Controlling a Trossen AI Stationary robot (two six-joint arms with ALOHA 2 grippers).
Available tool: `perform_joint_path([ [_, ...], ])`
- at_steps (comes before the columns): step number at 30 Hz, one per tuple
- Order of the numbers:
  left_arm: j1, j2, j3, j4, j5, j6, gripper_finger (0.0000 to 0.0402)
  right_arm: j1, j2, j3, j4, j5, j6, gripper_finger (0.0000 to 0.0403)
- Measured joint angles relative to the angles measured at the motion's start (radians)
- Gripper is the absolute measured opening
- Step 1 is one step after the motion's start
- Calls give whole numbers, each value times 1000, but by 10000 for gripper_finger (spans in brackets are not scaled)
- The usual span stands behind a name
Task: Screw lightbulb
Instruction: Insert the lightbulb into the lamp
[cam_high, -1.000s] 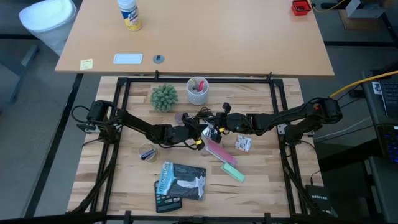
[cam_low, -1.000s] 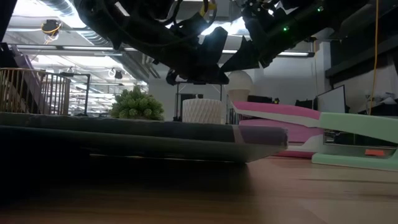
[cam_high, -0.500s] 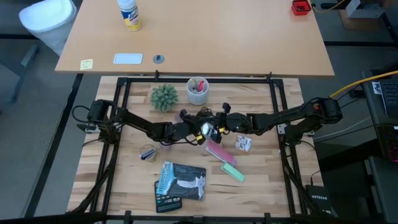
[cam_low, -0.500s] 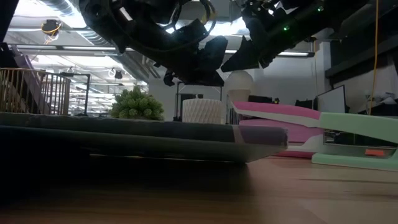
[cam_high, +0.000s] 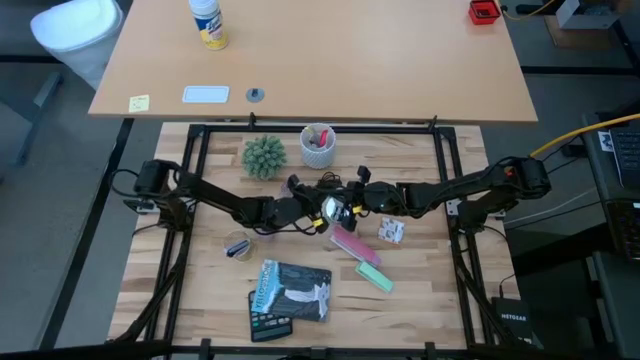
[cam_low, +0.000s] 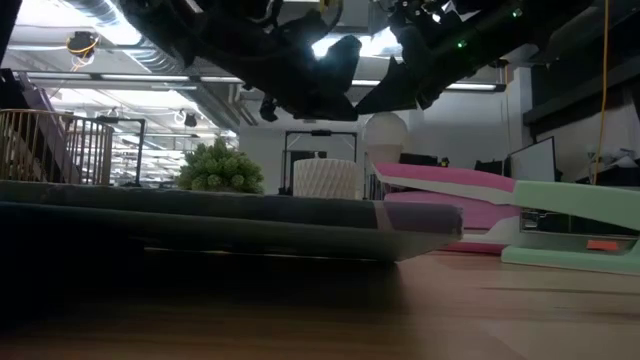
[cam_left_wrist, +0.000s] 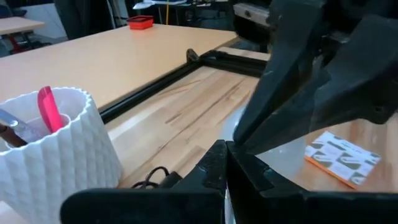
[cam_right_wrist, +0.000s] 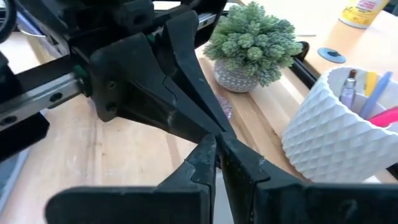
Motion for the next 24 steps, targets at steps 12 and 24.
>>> perform_joint_path([
  [12, -81, 46, 1, -24, 32, -118, 1, -4, 1, 0, -1, 22, 1, 28],
  [24, -75, 45, 1, -9, 26, -113, 1, -1, 1, 0, 0, 11, 0, 28],
])
